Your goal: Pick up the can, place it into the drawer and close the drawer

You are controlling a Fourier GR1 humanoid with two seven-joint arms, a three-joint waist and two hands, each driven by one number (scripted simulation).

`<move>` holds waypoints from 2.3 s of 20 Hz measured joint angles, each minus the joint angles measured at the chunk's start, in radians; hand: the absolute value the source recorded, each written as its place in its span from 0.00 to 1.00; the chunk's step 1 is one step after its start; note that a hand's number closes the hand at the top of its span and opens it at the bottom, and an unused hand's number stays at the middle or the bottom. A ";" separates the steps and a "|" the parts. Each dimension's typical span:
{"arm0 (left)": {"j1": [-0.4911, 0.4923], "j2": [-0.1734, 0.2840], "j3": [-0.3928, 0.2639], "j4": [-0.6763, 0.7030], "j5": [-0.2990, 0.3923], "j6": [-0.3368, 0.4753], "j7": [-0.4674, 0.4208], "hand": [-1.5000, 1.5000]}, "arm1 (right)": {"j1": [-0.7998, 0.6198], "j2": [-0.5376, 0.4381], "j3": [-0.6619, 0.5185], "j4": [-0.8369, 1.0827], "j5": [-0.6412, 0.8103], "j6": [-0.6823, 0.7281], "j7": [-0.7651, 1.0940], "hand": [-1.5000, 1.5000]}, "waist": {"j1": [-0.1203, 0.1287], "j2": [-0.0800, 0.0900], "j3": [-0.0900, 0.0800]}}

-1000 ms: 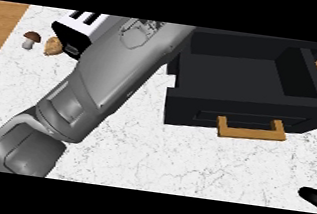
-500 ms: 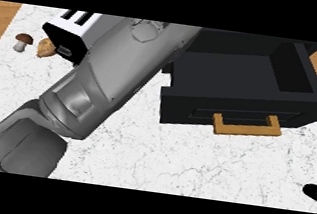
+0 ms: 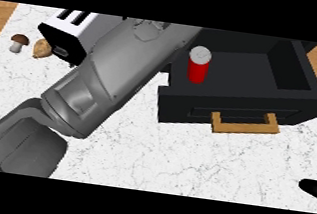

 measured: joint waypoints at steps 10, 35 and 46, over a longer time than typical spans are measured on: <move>-0.024 0.000 0.022 0.014 0.090 0.014 -0.036 0.00 | -0.061 -0.073 0.104 0.050 0.207 0.036 -0.109 0.00 | 0.013 0.006 -0.001; -0.033 0.038 0.061 0.047 0.104 -0.043 -0.088 0.00 | -0.361 -0.061 0.435 0.837 0.945 -0.251 -0.382 0.00 | 0.113 -0.013 -0.002; 0.026 0.123 0.060 -0.037 0.072 -0.069 -0.023 0.00 | -0.626 0.007 0.355 1.333 1.076 -0.528 -0.430 0.00 | 0.150 -0.018 -0.003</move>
